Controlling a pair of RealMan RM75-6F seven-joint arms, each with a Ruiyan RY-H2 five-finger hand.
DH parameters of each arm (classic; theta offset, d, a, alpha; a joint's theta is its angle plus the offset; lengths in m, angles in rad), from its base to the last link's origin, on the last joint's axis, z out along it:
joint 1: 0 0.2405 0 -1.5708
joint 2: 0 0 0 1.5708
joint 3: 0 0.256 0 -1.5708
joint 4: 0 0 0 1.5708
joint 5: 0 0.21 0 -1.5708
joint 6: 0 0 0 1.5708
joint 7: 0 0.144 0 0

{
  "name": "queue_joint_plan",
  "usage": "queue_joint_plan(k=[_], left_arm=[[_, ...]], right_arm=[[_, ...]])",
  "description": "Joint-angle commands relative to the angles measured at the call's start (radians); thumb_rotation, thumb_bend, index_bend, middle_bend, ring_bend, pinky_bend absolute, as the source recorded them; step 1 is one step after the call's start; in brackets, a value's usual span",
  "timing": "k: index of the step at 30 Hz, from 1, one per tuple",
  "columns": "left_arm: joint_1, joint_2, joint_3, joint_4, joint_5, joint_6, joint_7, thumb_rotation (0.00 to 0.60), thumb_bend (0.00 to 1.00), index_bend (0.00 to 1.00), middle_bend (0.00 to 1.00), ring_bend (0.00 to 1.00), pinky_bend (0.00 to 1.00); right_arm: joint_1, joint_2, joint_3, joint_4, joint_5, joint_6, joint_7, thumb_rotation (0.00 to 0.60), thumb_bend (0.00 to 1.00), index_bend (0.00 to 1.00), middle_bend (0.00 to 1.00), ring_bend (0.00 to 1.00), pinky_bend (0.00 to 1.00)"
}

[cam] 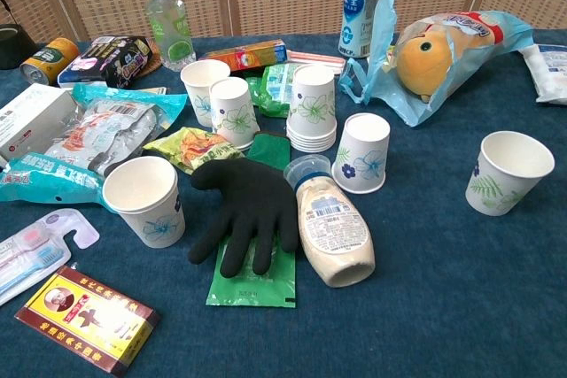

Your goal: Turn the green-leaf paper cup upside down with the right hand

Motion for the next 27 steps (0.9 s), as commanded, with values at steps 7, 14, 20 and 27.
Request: queue_joint_plan(k=[7,14,20,27], left_arm=[[0.002,-0.001,0.005,0.000,0.011,0.006,0.000,0.600,0.46,0.04,0.05,0.03,0.10],[0.009,0.014,0.008,-0.007,0.023,0.018,-0.019,0.600,0.46,0.04,0.05,0.03,0.10],[0.007,0.028,0.005,-0.020,0.044,0.029,-0.026,0.600,0.46,0.04,0.05,0.03,0.10],[0.004,0.048,-0.004,-0.032,0.049,0.038,-0.038,0.600,0.46,0.04,0.05,0.03,0.10]], right_arm=[[0.003,-0.001,-0.012,0.003,-0.017,-0.010,0.013,0.600,0.33,0.00,0.00,0.00,0.01],[0.006,0.014,-0.030,-0.019,-0.056,-0.011,0.033,0.600,0.33,0.00,0.00,0.00,0.01],[0.035,0.033,-0.055,-0.057,-0.102,-0.062,0.058,0.600,0.33,0.00,0.00,0.00,0.01],[0.083,0.040,-0.063,-0.118,-0.116,-0.136,0.017,0.600,0.33,0.00,0.00,0.00,0.01]])
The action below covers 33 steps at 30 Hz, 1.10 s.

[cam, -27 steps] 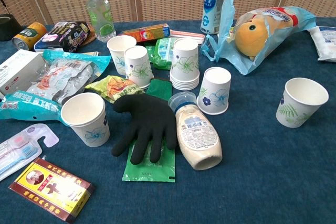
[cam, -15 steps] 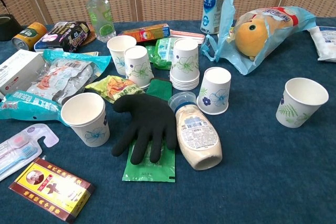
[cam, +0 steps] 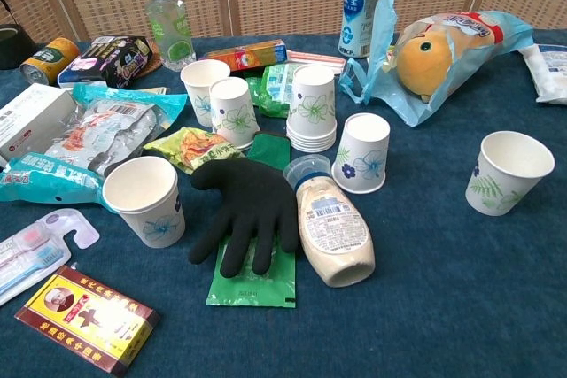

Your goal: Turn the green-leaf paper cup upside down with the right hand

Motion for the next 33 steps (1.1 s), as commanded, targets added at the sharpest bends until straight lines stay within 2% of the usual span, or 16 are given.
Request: queue_joint_plan(k=[1,16,25,33], left_arm=[[-0.004,0.005,-0.003,-0.003,-0.002,-0.004,0.000,0.600,0.46,0.04,0.05,0.03,0.10],[-0.024,0.001,-0.022,0.014,-0.017,-0.019,-0.016,0.600,0.46,0.04,0.05,0.03,0.10],[-0.027,-0.005,-0.023,0.033,-0.029,-0.026,-0.033,0.600,0.46,0.04,0.05,0.03,0.10],[-0.025,-0.009,-0.022,0.042,-0.038,-0.028,-0.039,0.600,0.46,0.04,0.05,0.03,0.10]], right_arm=[[0.024,-0.001,-0.003,-0.026,-0.006,-0.033,-0.032,0.600,0.33,0.00,0.00,0.00,0.01],[0.136,-0.047,0.021,-0.149,0.091,-0.198,-0.275,0.600,0.33,0.00,0.00,0.00,0.03],[0.197,-0.099,0.045,-0.160,0.182,-0.260,-0.380,0.600,0.33,0.00,0.00,0.00,0.03],[0.238,-0.119,0.057,-0.155,0.245,-0.292,-0.419,0.600,0.33,0.00,0.00,0.00,0.04]])
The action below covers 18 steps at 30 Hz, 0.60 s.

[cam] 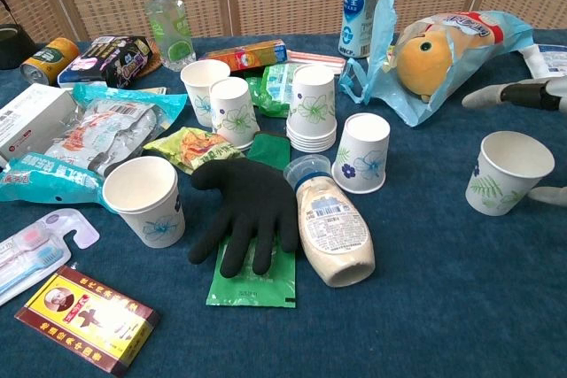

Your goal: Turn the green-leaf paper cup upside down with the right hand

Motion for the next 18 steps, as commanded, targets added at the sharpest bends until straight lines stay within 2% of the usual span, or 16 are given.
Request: queue_joint_plan(k=[1,10,18], left_arm=[[0.001,-0.002,0.001,0.005,-0.003,-0.001,-0.003,0.600,0.46,0.04,0.05,0.03,0.10],[0.008,-0.005,0.002,0.022,-0.012,0.003,-0.018,0.600,0.46,0.04,0.05,0.03,0.10],[0.013,-0.008,0.004,0.036,-0.018,0.005,-0.028,0.600,0.46,0.04,0.05,0.03,0.10]], right_arm=[[0.016,-0.009,0.003,0.005,0.020,-0.014,-0.011,0.600,0.33,0.00,0.00,0.00,0.04],[0.056,-0.039,0.007,0.050,0.083,-0.050,-0.016,0.600,0.33,0.00,0.00,0.00,0.06],[0.085,-0.066,0.007,0.097,0.114,-0.075,0.006,0.600,0.34,0.00,0.00,0.00,0.18]])
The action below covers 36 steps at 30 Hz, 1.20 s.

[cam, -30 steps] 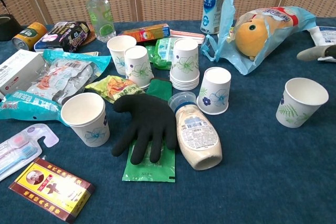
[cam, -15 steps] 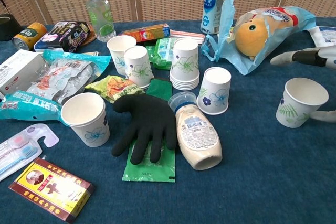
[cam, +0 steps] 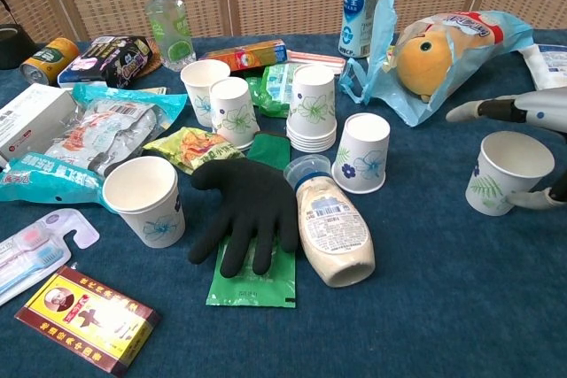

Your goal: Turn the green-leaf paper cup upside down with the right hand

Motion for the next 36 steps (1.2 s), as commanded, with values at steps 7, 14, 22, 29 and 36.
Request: queue_joint_plan(k=[7,14,22,29,36], left_arm=[[0.004,-0.001,-0.001,0.009,-0.003,0.004,-0.007,0.600,0.46,0.04,0.05,0.03,0.10],[0.006,-0.003,-0.001,0.012,-0.006,0.003,-0.007,0.600,0.46,0.04,0.05,0.03,0.10],[0.003,-0.003,-0.003,0.010,-0.005,0.001,-0.005,0.600,0.46,0.04,0.05,0.03,0.10],[-0.001,-0.006,-0.005,0.008,-0.002,-0.001,-0.003,0.600,0.46,0.04,0.05,0.03,0.10],[-0.002,-0.007,-0.007,0.010,-0.004,-0.002,-0.004,0.600,0.46,0.04,0.05,0.03,0.10]], right_arm=[[0.025,-0.021,-0.003,0.048,0.013,-0.012,0.019,0.600,0.36,0.01,0.00,0.01,0.28],[0.042,-0.024,-0.009,0.074,0.014,-0.031,0.042,0.600,0.38,0.11,0.08,0.11,0.37],[0.056,-0.024,-0.010,0.093,0.006,-0.048,0.098,0.600,0.39,0.19,0.14,0.20,0.47],[0.062,-0.011,-0.006,0.105,-0.020,-0.056,0.175,0.600,0.39,0.22,0.16,0.25,0.52],[0.064,0.002,0.007,0.104,-0.050,-0.070,0.313,0.600,0.39,0.22,0.17,0.25,0.55]])
